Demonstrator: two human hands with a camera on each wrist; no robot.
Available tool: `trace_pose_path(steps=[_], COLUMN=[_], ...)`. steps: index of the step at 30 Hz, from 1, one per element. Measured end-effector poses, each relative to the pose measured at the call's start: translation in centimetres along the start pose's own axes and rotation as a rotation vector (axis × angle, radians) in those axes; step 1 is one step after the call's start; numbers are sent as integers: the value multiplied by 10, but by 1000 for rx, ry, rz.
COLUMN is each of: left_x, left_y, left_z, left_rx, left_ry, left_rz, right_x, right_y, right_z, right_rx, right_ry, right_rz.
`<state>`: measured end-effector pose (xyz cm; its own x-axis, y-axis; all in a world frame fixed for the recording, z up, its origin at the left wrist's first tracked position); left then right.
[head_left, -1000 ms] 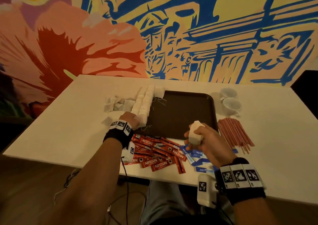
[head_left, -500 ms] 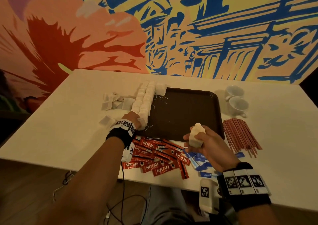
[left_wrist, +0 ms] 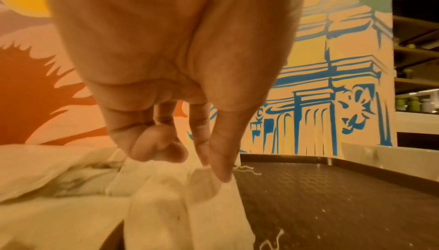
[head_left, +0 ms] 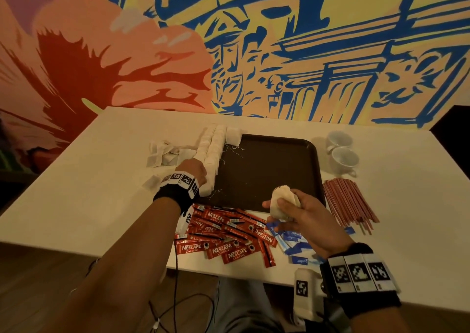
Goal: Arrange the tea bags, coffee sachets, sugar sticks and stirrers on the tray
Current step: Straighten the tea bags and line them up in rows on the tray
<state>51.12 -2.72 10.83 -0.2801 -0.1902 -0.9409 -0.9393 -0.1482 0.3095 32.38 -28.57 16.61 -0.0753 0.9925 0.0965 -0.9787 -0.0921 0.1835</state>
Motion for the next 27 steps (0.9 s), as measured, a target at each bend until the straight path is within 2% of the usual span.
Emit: trace_pose_path(steps=[4, 7, 12, 14, 18, 21, 27], left_x=[-24, -43, -71, -78, -80, -80, -92], left_y=[13, 38, 117, 144, 177, 192, 202], left_z=[-7, -22, -52, -59, -71, -76, -65], left_rx=[41, 232, 558, 642, 761, 838, 827], left_ry=[75, 175, 377, 393, 417, 430, 522], left_rz=[-87, -62, 290, 336, 329, 259, 156], right_x=[3, 4, 10, 14, 23, 28, 38], right_y=[0, 1, 10, 13, 20, 25, 29], right_z=[4, 4, 9, 13, 23, 27, 33], right_rx=[-13, -28, -85, -112, -167, -194, -238], right_ry=[29, 55, 118, 128, 155, 194, 250], right_rz=[-29, -63, -27, -16, 25, 42, 68])
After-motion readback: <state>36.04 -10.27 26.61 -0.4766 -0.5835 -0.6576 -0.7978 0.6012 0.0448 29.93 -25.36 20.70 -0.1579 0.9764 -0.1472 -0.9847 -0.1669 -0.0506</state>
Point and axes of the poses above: each hand's wrist, its own y-axis away from the middle knuckle, its own x-axis out of the palm, z = x × y, the point moved 6 cm from there along -y, towards the middle knuckle, and after that the axes turned 9 degrees about -x, right-handed, at the moved point
